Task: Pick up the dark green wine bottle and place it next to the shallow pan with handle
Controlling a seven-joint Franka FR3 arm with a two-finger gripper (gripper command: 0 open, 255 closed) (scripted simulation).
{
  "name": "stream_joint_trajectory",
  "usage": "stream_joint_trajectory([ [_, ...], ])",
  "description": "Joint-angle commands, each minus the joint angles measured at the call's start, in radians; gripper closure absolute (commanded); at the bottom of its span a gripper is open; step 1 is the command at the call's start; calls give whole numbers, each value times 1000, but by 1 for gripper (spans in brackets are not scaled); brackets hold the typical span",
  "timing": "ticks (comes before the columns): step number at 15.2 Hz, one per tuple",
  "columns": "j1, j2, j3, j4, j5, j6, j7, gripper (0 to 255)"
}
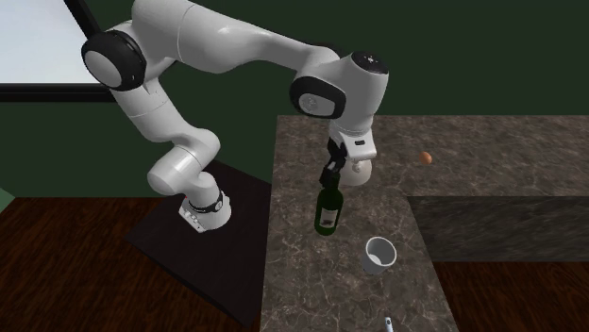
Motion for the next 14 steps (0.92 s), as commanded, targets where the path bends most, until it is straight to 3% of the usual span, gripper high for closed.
stream_joint_trajectory([
  [1,7,79,16,53,19,10,37,0],
  [8,12,89,22,-31,23,104,36,0],
  [14,12,90,23,-38,23,112,36,0],
])
